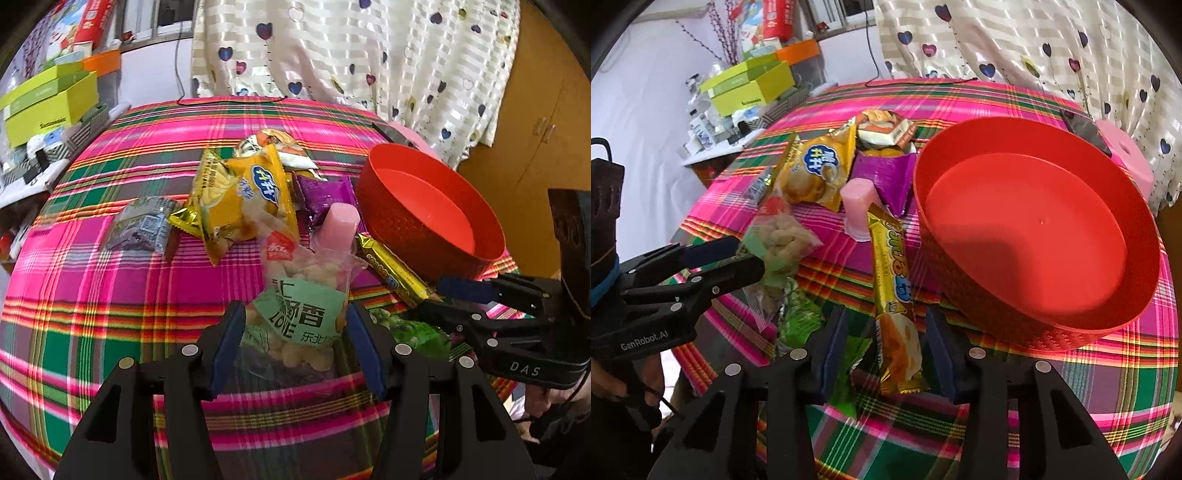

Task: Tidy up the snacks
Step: 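Grasp the clear peanut bag with the left tool while the right tool grasps the yellow wafer stick, then lift the peanut bag and wafer stick and carry both over the red basket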

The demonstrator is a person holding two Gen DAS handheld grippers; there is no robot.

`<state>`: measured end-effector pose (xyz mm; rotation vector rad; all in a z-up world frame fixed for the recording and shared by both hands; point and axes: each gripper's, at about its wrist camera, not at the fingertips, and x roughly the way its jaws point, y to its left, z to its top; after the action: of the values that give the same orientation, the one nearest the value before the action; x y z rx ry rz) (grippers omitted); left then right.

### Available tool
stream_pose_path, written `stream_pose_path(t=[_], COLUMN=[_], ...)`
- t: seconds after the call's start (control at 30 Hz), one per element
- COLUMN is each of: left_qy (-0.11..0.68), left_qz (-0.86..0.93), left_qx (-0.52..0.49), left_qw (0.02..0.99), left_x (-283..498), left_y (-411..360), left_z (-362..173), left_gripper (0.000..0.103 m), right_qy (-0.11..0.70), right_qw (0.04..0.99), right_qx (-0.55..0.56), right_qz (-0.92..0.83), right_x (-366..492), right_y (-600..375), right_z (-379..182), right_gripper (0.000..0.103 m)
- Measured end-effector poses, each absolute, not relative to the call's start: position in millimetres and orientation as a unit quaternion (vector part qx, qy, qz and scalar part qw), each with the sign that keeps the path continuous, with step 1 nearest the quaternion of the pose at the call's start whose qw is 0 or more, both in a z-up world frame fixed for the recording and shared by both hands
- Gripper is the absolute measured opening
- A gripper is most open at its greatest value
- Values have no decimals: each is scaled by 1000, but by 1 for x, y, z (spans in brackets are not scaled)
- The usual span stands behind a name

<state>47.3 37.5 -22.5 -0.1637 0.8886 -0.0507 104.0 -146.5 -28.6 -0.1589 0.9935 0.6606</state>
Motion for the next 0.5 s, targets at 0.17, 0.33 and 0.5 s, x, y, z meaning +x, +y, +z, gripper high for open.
stream_pose_path(t=[0.17,0.33,0.5], left_qy=[439,440,439], left_qz=[-23,-28,-26], left_qx=[-53,-44,-40], left_qw=[897,897,897], left_x=[56,60,63], left_y=[34,33,32], left_z=[-30,-34,-36], left_gripper=[58,58,58], right_qy=[477,487,483], right_qw=[820,817,817], right_qx=[-82,-90,-99], right_qz=[305,297,298], right_x=[108,114,114], right_y=[-144,-141,-137], right_z=[-36,-43,-45], right_gripper=[34,30,22])
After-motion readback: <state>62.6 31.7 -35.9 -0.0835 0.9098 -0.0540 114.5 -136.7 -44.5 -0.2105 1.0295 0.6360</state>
